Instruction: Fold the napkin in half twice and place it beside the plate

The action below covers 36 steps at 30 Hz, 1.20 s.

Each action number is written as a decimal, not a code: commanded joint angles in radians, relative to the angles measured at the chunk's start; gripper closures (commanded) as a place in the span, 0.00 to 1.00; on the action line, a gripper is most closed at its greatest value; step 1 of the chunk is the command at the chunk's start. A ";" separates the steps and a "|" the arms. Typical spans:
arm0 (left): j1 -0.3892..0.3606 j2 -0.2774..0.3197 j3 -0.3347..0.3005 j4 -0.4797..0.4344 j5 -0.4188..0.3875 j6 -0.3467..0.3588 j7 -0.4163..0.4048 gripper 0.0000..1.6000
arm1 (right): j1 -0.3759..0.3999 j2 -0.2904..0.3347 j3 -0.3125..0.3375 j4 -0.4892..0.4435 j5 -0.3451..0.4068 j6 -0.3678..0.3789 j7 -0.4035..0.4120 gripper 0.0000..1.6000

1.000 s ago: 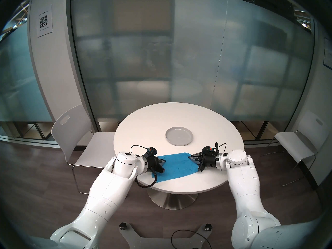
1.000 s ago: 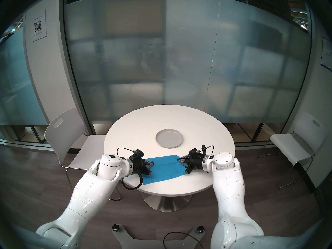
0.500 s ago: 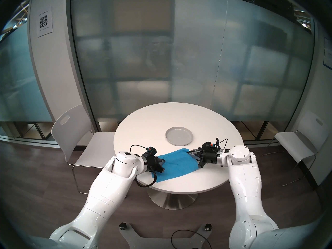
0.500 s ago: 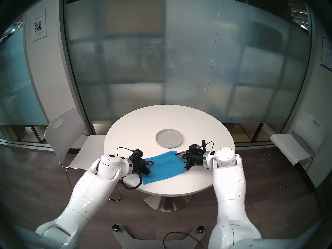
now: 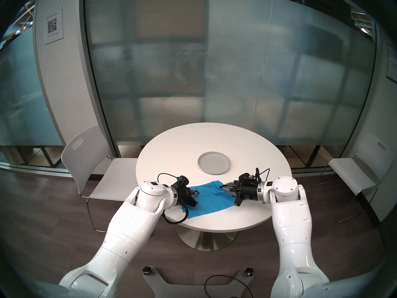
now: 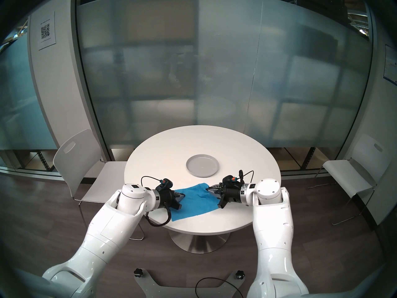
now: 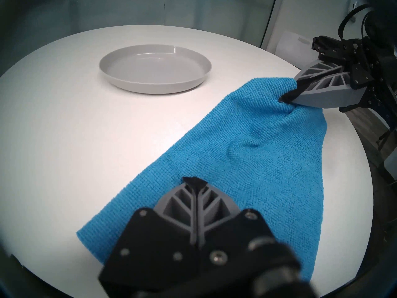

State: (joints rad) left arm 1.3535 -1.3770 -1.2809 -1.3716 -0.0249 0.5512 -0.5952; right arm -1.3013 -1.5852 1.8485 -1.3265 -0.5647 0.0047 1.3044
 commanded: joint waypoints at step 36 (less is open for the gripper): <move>-0.011 -0.014 0.001 -0.002 -0.018 -0.009 0.017 1.00 | 0.003 -0.097 -0.118 -0.013 -0.020 -0.013 -0.005 0.81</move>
State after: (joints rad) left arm 1.3511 -1.3857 -1.2830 -1.3613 -0.0425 0.5455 -0.5765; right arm -1.3160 -1.6619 1.7481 -1.3570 -0.5723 -0.0029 1.3264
